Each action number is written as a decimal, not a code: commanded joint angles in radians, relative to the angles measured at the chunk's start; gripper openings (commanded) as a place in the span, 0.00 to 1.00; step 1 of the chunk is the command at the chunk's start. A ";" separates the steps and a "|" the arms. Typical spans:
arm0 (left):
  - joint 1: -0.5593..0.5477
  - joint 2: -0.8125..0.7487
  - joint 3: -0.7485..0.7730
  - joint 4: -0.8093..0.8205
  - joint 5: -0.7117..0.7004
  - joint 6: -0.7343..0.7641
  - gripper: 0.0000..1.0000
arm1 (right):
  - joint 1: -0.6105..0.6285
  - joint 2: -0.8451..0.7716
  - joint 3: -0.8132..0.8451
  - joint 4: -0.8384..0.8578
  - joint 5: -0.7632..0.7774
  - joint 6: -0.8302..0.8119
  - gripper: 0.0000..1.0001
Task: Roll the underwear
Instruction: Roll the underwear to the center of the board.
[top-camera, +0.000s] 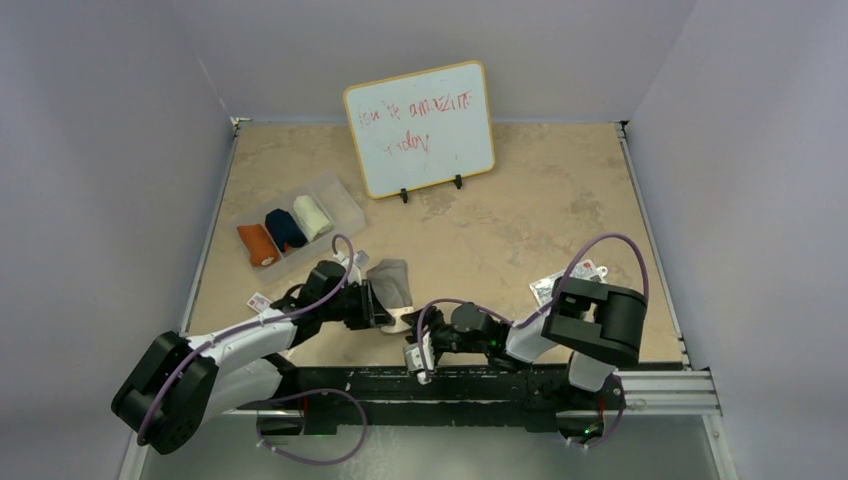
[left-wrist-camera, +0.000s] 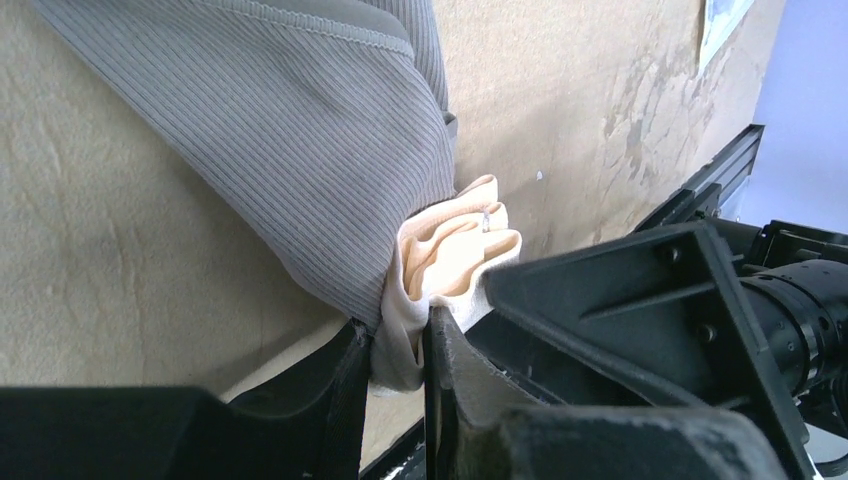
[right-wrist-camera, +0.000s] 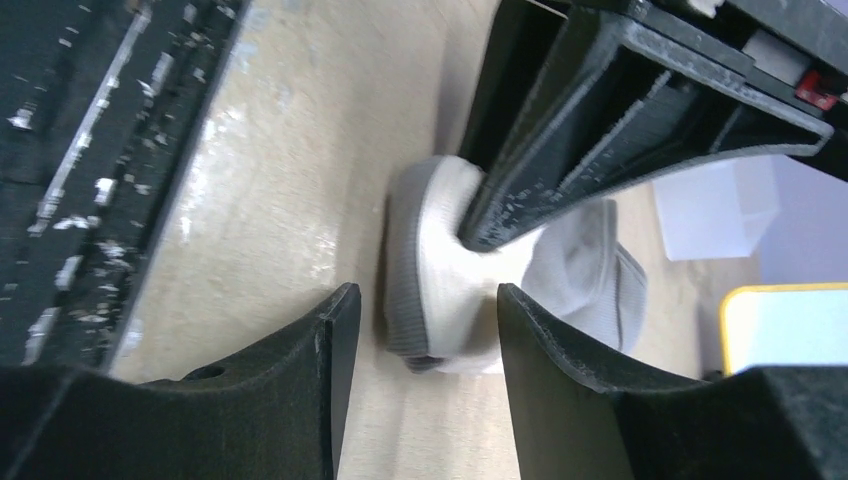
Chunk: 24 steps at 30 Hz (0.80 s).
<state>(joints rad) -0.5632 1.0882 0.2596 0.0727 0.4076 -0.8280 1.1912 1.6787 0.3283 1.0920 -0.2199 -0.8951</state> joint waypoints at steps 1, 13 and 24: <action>0.006 -0.029 -0.030 -0.028 -0.003 -0.026 0.02 | 0.002 0.057 0.016 0.067 0.097 -0.082 0.55; 0.006 -0.008 -0.054 -0.021 -0.013 -0.067 0.02 | 0.005 0.107 0.032 0.090 0.098 -0.077 0.23; 0.008 -0.173 -0.063 -0.163 -0.147 -0.114 0.53 | -0.001 -0.031 0.219 -0.402 -0.078 0.131 0.01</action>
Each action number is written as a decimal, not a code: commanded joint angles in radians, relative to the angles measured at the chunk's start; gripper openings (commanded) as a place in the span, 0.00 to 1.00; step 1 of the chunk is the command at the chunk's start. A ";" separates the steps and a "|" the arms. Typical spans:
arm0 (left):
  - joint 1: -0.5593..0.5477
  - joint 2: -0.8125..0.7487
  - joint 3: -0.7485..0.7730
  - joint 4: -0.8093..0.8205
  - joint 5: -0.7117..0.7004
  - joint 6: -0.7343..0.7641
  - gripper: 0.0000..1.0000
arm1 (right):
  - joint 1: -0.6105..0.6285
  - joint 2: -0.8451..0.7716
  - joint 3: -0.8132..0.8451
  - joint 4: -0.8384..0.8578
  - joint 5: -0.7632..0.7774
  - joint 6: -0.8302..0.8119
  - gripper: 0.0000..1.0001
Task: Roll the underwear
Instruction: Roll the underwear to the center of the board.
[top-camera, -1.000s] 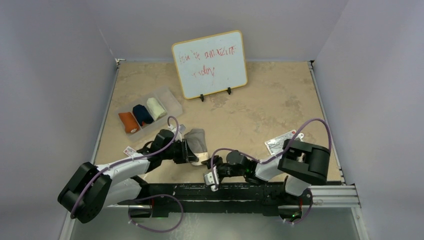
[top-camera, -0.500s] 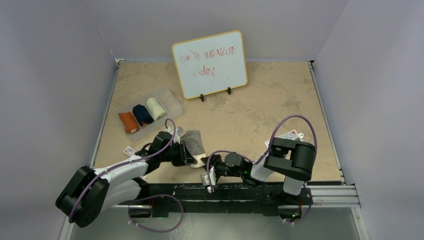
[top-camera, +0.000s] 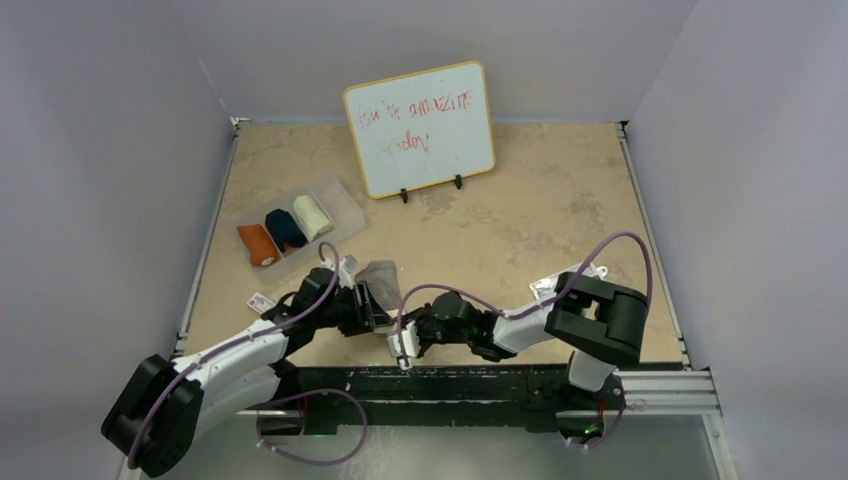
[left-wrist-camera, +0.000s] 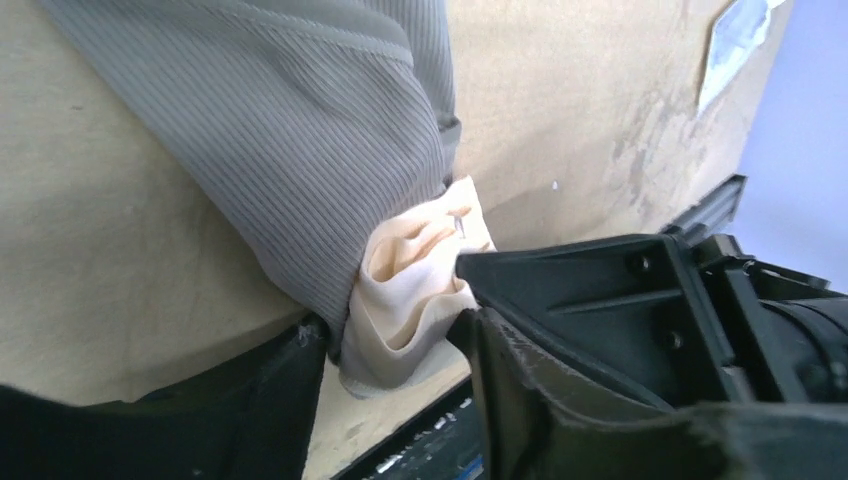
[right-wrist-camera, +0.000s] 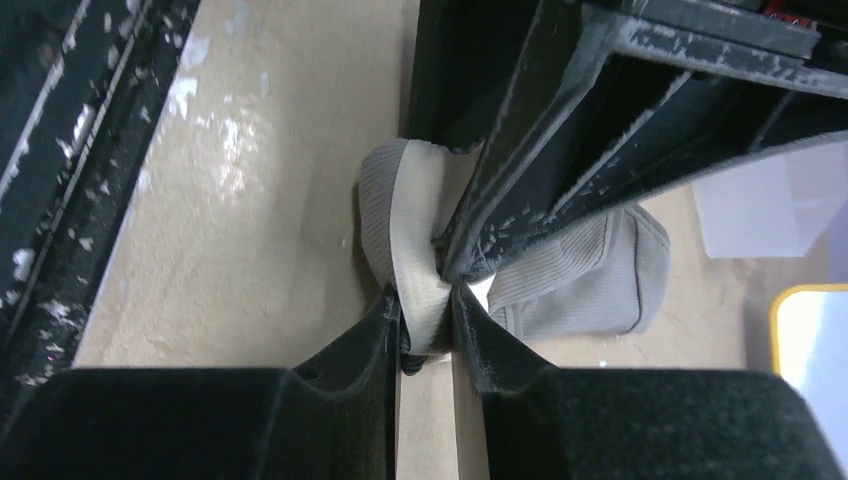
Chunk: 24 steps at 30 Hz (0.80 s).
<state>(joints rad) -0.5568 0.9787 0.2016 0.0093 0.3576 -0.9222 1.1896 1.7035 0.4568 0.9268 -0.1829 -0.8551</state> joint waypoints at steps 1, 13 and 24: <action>0.002 -0.083 -0.002 -0.119 -0.123 -0.029 0.56 | 0.001 -0.060 0.097 -0.247 -0.125 0.101 0.01; 0.004 -0.022 -0.001 -0.143 -0.271 -0.086 0.74 | 0.000 -0.073 0.165 -0.418 -0.293 0.170 0.02; 0.003 0.180 0.093 -0.040 -0.248 0.009 0.55 | -0.003 -0.040 0.247 -0.524 -0.325 0.306 0.01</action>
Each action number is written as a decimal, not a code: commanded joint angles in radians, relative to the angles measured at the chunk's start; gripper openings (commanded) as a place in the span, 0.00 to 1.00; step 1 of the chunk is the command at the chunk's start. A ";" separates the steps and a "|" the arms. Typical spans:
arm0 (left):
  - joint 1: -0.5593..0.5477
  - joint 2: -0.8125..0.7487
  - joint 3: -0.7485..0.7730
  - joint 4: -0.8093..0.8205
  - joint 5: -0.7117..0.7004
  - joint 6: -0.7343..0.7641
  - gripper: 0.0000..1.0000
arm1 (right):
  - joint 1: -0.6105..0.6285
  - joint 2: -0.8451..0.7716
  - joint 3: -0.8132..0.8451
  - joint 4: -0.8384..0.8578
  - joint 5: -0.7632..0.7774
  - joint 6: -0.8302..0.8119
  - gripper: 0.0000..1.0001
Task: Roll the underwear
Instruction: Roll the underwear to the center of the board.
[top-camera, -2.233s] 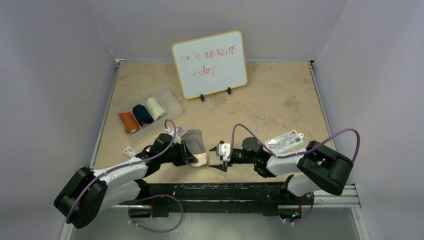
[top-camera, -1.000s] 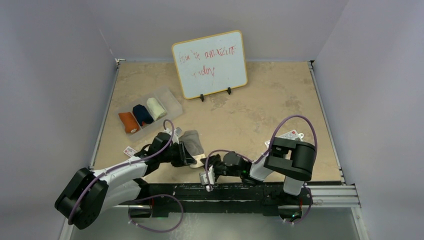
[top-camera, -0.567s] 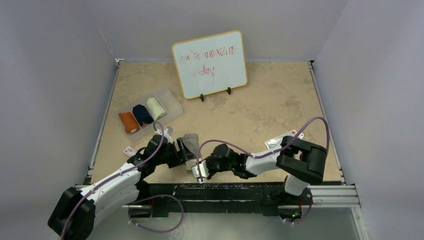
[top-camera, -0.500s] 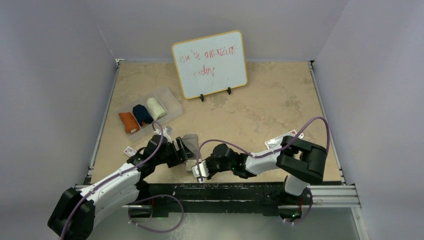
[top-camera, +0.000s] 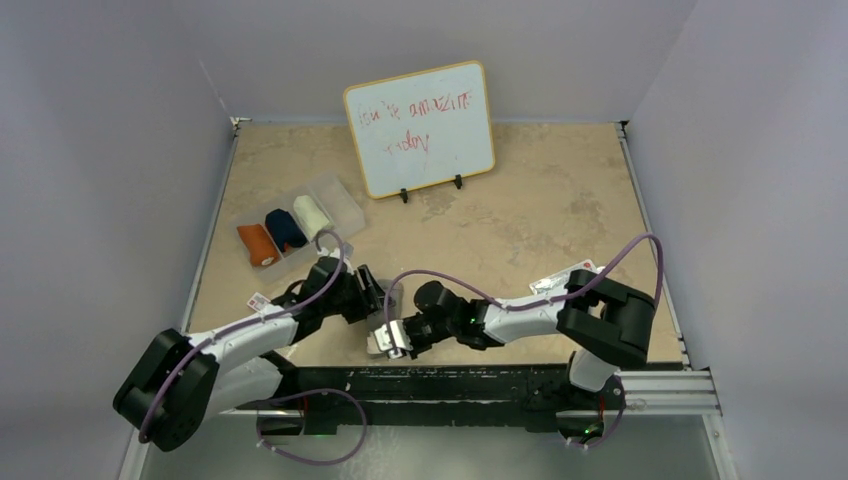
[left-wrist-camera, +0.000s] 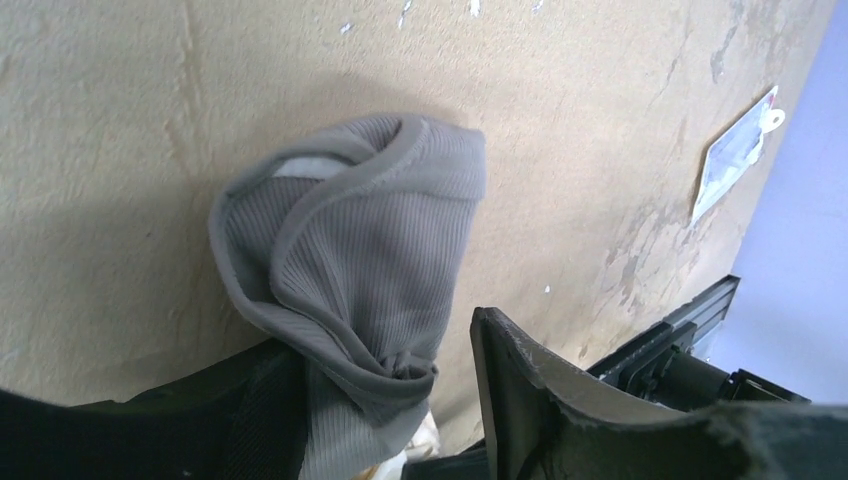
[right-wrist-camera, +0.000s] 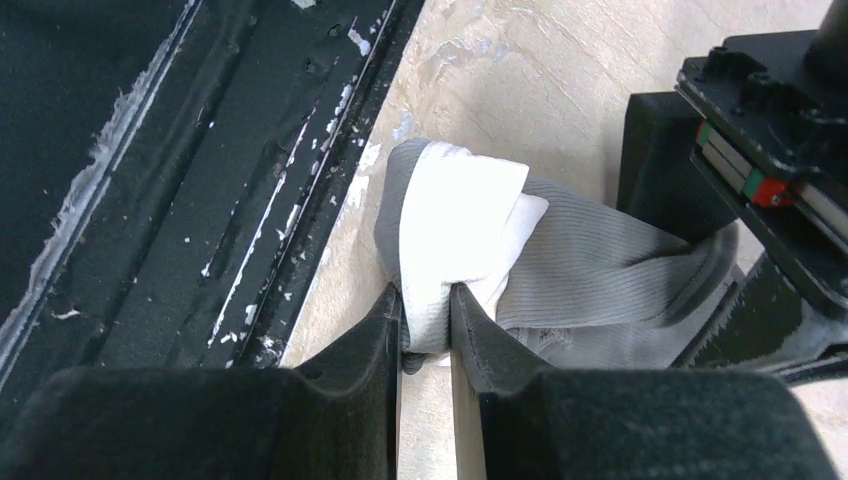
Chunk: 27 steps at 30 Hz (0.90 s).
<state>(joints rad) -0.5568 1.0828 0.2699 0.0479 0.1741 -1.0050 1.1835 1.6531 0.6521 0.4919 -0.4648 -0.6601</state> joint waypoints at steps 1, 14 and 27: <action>0.003 0.085 0.042 -0.097 -0.072 0.102 0.55 | -0.003 0.017 0.061 -0.095 -0.039 0.147 0.01; 0.023 -0.047 0.112 -0.367 -0.266 0.056 0.68 | -0.168 0.144 0.127 -0.060 -0.316 0.644 0.06; 0.029 -0.339 0.063 -0.426 -0.167 0.053 0.69 | -0.284 0.309 0.167 0.078 -0.554 1.011 0.06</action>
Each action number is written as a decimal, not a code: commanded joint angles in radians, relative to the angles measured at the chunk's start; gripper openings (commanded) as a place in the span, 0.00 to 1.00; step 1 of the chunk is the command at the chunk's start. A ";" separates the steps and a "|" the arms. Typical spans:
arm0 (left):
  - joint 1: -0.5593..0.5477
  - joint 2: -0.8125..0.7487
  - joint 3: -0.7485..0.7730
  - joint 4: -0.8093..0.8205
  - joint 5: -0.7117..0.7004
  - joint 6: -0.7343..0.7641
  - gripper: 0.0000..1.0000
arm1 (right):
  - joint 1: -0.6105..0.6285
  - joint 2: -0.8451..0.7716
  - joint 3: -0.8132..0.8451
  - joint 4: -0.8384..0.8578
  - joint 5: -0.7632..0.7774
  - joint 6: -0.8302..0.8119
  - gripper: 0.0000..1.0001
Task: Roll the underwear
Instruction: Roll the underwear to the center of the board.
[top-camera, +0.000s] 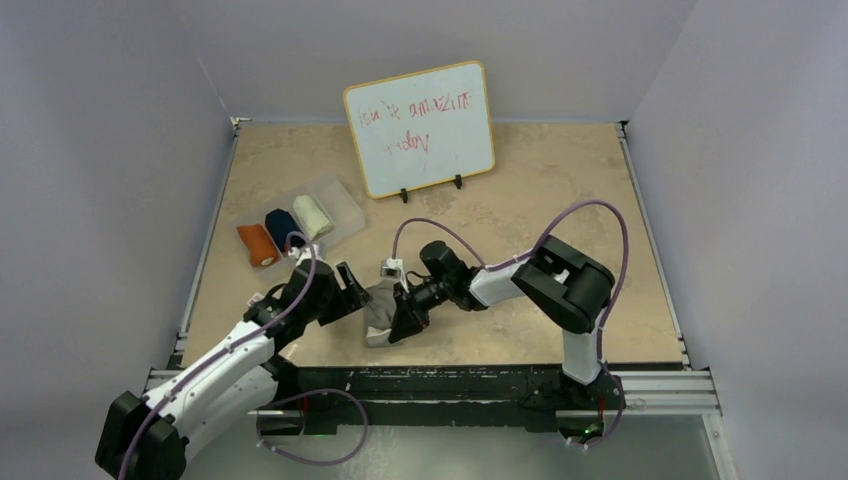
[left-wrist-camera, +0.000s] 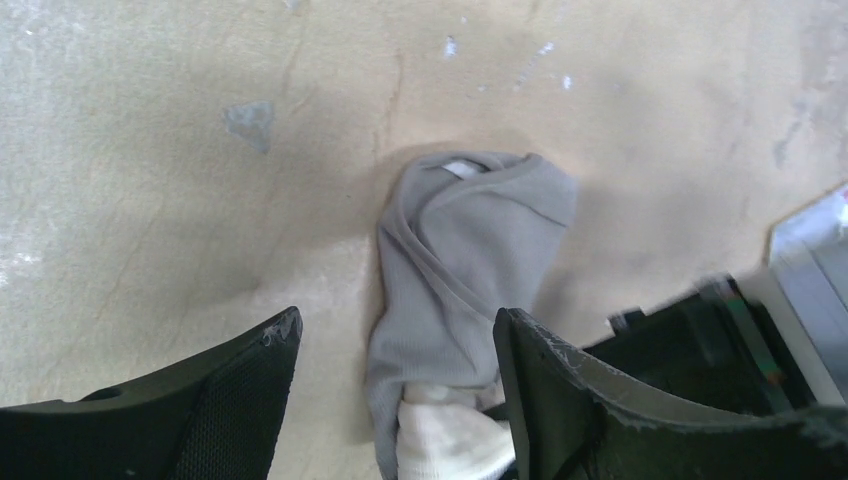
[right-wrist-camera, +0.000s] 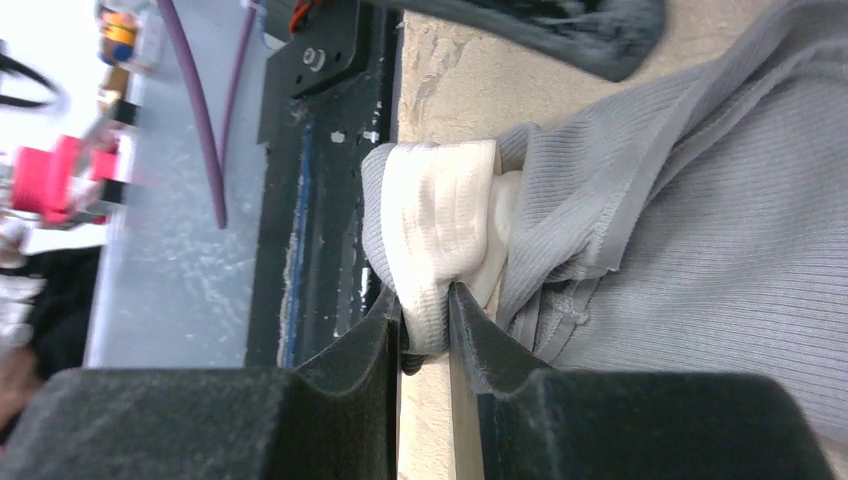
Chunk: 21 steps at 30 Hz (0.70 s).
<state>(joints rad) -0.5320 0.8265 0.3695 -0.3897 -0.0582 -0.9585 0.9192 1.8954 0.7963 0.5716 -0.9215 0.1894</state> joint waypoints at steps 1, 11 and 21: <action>0.005 -0.107 -0.051 0.026 0.094 0.008 0.70 | -0.026 0.081 0.028 0.005 -0.107 0.183 0.06; 0.005 -0.233 -0.167 0.109 0.326 0.004 0.69 | -0.097 0.175 0.063 0.003 -0.165 0.324 0.09; 0.003 -0.260 -0.269 0.208 0.430 -0.101 0.68 | -0.116 0.219 0.075 0.021 -0.156 0.402 0.11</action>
<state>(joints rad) -0.5308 0.6079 0.1452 -0.2684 0.3130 -0.9943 0.8158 2.0743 0.8772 0.6430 -1.1263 0.5602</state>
